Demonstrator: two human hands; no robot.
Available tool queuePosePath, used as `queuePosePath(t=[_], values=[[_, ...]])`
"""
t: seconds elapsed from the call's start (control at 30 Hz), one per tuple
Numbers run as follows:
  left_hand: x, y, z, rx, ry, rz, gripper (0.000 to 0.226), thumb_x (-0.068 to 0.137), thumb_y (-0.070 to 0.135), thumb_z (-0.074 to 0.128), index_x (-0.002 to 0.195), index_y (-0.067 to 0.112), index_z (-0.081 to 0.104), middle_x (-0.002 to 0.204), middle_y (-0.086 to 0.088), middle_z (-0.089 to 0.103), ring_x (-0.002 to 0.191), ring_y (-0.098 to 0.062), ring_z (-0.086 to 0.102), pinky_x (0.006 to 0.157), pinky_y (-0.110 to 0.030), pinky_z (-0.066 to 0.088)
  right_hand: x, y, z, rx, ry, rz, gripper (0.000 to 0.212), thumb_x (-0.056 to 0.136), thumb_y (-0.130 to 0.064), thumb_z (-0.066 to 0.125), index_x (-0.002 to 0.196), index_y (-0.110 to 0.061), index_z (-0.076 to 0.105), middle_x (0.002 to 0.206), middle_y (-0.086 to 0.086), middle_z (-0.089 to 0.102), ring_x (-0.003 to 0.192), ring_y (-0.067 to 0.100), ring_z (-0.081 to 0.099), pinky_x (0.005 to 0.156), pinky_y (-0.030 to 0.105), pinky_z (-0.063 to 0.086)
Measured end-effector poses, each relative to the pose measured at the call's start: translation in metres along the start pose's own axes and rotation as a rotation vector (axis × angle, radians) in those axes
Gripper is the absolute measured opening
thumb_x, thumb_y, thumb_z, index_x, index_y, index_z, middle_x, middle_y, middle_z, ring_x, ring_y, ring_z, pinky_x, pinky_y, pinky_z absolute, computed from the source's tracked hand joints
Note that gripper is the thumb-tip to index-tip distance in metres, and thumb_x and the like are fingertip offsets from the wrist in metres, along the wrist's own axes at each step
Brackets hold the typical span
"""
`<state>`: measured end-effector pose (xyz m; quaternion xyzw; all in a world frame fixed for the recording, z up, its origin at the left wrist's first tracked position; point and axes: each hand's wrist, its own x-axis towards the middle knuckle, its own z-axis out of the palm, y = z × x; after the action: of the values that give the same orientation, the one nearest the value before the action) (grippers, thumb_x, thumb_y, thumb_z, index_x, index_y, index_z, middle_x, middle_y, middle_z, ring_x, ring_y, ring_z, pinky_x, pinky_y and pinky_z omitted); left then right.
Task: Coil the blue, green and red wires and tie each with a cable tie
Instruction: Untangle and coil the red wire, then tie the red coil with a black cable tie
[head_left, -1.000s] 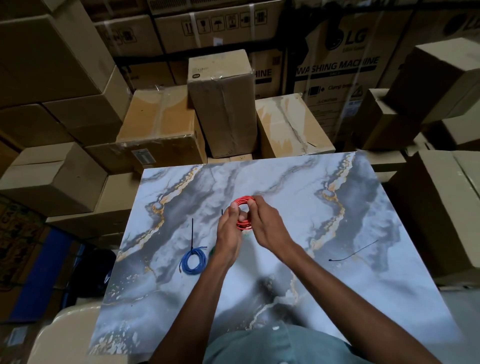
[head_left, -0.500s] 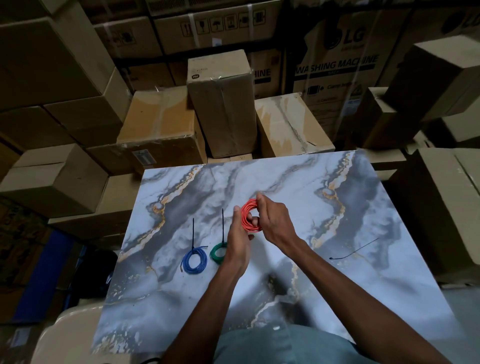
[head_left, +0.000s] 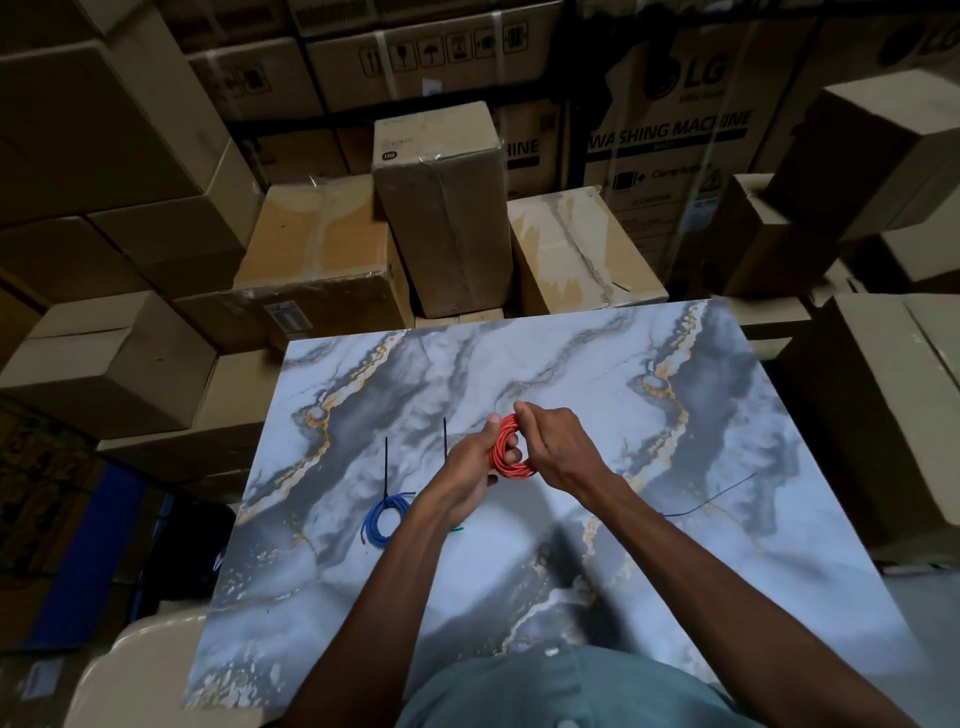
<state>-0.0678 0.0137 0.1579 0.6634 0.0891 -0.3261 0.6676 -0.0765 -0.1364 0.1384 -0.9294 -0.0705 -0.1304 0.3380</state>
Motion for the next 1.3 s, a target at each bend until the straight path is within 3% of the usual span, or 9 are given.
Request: queuePosePath(t=[0.13, 0.37, 0.43, 0.53, 0.67, 0.83, 1.0, 1.1, 1.3], values=[[0.004, -0.013, 0.022, -0.187, 0.128, 0.042, 0.037, 0.105, 0.035, 0.043, 0.077, 0.014, 0.055, 0.061, 0.004, 0.050, 0.046, -0.004, 0.045, 0.062, -0.027, 0.038, -0.009, 0.006, 0.005, 0.087, 0.024, 0.089, 0.035, 0.107, -0.020, 0.033, 0.079, -0.013, 0.052, 0.063, 0.014, 0.060, 0.053, 0.036, 0.054, 0.053, 0.041, 0.043], [0.015, -0.032, 0.024, -0.100, 0.156, 0.110, 0.042, 0.107, 0.037, 0.039, 0.073, 0.015, 0.052, 0.052, 0.010, 0.040, 0.048, -0.005, 0.036, 0.060, -0.028, 0.031, -0.025, 0.002, 0.009, 0.324, 0.098, 0.332, 0.058, 0.112, -0.037, 0.034, 0.066, -0.012, 0.060, 0.054, -0.001, 0.057, 0.051, 0.012, 0.053, 0.054, 0.026, 0.039], [0.016, -0.034, 0.023, -0.060, 0.170, 0.118, 0.041, 0.107, 0.037, 0.038, 0.077, 0.013, 0.053, 0.054, 0.009, 0.039, 0.050, -0.005, 0.036, 0.060, -0.026, 0.032, -0.026, 0.002, 0.011, 0.387, 0.052, 0.402, 0.066, 0.112, -0.041, 0.028, 0.066, -0.006, 0.059, 0.053, 0.003, 0.058, 0.052, 0.013, 0.055, 0.057, 0.032, 0.044], [0.013, -0.035, 0.023, 0.013, 0.189, 0.109, 0.041, 0.107, 0.037, 0.037, 0.075, 0.015, 0.048, 0.055, 0.008, 0.040, 0.050, -0.005, 0.038, 0.057, -0.020, 0.034, -0.029, 0.004, 0.013, 0.428, -0.035, 0.480, 0.075, 0.111, -0.050, 0.018, 0.071, -0.007, 0.064, 0.065, 0.006, 0.069, 0.064, 0.014, 0.065, 0.070, 0.037, 0.052], [0.011, -0.039, 0.026, 0.047, 0.198, 0.099, 0.037, 0.108, 0.034, 0.036, 0.082, 0.013, 0.052, 0.059, 0.006, 0.041, 0.048, -0.001, 0.039, 0.058, -0.020, 0.033, -0.037, 0.009, 0.011, 0.515, -0.065, 0.580, 0.071, 0.110, -0.054, 0.015, 0.088, -0.022, 0.075, 0.079, -0.001, 0.076, 0.080, 0.008, 0.070, 0.080, 0.027, 0.052], [0.013, -0.048, 0.029, 0.130, 0.232, 0.064, 0.043, 0.106, 0.039, 0.040, 0.069, 0.019, 0.050, 0.054, 0.010, 0.046, 0.057, -0.010, 0.040, 0.063, -0.030, 0.032, -0.052, 0.032, 0.016, 0.616, -0.001, 0.806, 0.063, 0.108, -0.057, 0.022, 0.105, -0.018, 0.072, 0.089, 0.007, 0.076, 0.076, 0.019, 0.069, 0.066, 0.030, 0.053], [0.008, -0.052, 0.040, 0.193, 0.184, 0.061, 0.043, 0.106, 0.039, 0.039, 0.069, 0.019, 0.049, 0.060, 0.004, 0.043, 0.056, -0.010, 0.036, 0.059, -0.028, 0.028, -0.097, 0.068, 0.013, 0.334, 0.045, 0.808, 0.023, 0.102, -0.019, 0.056, 0.093, -0.007, 0.074, 0.084, 0.003, 0.072, 0.085, 0.024, 0.068, 0.072, 0.026, 0.044], [0.008, -0.060, 0.047, 0.210, 0.169, 0.056, 0.042, 0.106, 0.040, 0.040, 0.070, 0.020, 0.048, 0.061, 0.004, 0.044, 0.056, -0.010, 0.036, 0.060, -0.029, 0.028, -0.120, 0.079, 0.003, 0.207, 0.090, 0.787, 0.012, 0.096, -0.011, 0.064, 0.095, -0.007, 0.075, 0.089, 0.007, 0.073, 0.084, 0.020, 0.066, 0.075, 0.020, 0.040], [0.008, -0.072, 0.063, 0.271, 0.152, 0.044, 0.040, 0.107, 0.039, 0.035, 0.078, 0.015, 0.050, 0.076, -0.007, 0.050, 0.066, -0.013, 0.044, 0.063, -0.026, 0.034, -0.149, 0.104, -0.017, -0.067, 0.072, 0.776, 0.032, 0.080, 0.000, 0.070, 0.111, -0.007, 0.070, 0.110, 0.016, 0.058, 0.102, 0.033, 0.058, 0.081, 0.034, 0.051]])
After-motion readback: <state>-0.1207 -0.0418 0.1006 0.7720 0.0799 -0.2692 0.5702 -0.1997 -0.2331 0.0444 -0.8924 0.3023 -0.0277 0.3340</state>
